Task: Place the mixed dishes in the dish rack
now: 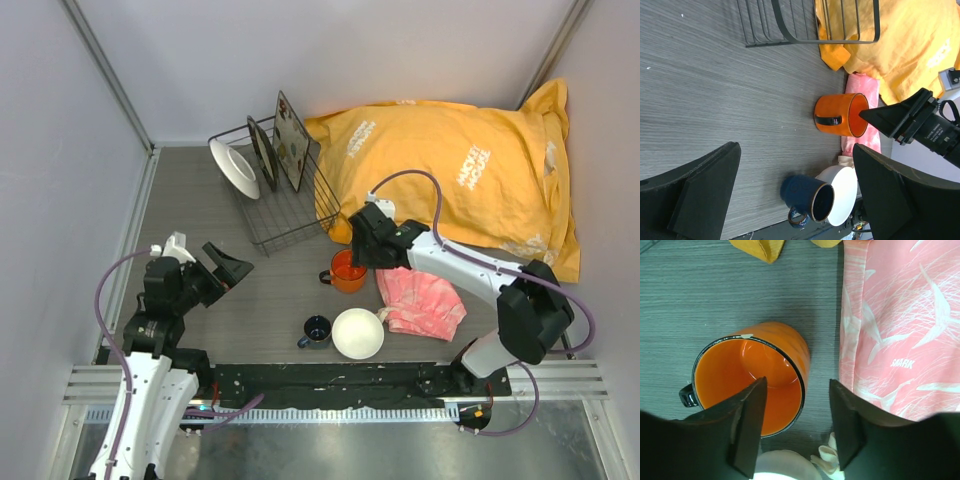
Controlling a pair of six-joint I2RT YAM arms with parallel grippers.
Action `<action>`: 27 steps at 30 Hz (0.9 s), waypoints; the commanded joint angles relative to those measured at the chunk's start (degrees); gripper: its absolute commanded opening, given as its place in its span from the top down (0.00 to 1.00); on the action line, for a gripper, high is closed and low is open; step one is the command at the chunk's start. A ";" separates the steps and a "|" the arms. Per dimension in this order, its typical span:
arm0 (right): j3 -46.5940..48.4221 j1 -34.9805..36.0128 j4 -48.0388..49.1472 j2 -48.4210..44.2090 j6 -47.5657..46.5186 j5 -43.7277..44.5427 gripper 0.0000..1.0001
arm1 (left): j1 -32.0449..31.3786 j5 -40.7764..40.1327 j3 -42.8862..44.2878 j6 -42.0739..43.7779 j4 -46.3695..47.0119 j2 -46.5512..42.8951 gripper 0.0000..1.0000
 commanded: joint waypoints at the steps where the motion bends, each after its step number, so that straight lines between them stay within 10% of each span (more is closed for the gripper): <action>1: 0.36 0.32 0.16 -7.76 -1.19 0.56 0.40 | 0.01 1.78 0.08 -0.54 3.41 0.55 0.00; 17: -7.47 3.22 -13.38 -34.16 7.59 4.23 0.39 | -6.66 1.36 8.95 8.24 8.60 8.28 0.00; 27: -2.11 3.22 -14.96 -36.09 8.39 7.85 0.39 | -43.01 -27.46 22.76 17.64 10.27 31.47 0.03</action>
